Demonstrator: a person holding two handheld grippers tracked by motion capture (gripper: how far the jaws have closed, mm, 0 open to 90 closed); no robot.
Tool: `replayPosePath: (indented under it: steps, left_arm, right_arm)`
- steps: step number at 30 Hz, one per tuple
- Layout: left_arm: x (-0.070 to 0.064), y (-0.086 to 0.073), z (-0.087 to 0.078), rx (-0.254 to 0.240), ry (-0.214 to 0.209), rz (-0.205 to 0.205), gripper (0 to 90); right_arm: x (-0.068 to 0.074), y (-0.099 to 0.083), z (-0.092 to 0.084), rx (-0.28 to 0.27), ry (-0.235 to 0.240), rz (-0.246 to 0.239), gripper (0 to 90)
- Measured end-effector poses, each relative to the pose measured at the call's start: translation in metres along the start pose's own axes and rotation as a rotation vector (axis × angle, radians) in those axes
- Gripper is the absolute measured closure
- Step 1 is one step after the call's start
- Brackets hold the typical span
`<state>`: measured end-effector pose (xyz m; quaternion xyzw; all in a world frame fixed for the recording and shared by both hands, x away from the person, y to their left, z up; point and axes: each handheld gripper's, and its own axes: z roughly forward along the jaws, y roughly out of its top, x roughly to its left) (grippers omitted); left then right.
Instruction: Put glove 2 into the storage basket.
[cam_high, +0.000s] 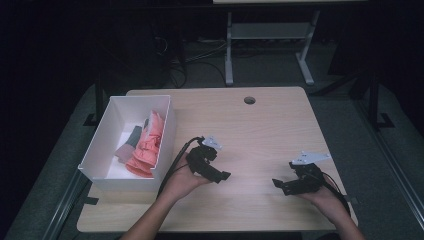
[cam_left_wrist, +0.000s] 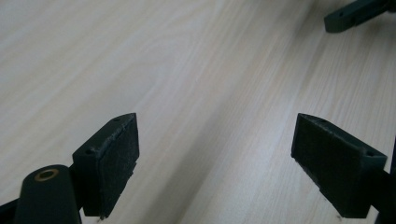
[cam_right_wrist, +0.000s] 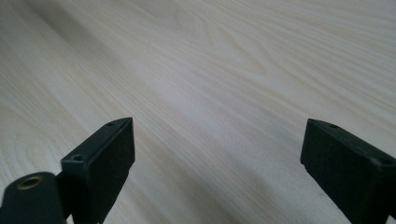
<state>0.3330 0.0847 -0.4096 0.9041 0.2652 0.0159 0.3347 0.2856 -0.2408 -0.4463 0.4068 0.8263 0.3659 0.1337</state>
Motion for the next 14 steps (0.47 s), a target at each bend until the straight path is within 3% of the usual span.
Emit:
replayPosePath:
  steps: [3,4,13,14]
  left_arm:
    - [0.0,-0.0078,0.009,0.023,-0.01,0.015,14.9]
    - [-0.0011,-0.009,0.0108,0.011,-0.012,-0.001,14.9]
    - [-0.0026,-0.0115,0.0079,-0.017,-0.006,0.024,14.8]
    - [-0.0043,-0.0118,0.0085,-0.029,-0.007,0.011,14.8]
  right_arm:
    - [0.0011,-0.0046,0.0001,0.017,-0.002,0.0,9.7]
    - [0.0015,-0.0057,0.0003,0.018,-0.003,0.001,9.7]
    - [0.0036,-0.0109,-0.0016,0.013,-0.012,0.014,9.7]
    - [0.0029,-0.0113,-0.0017,0.006,-0.014,0.004,9.7]
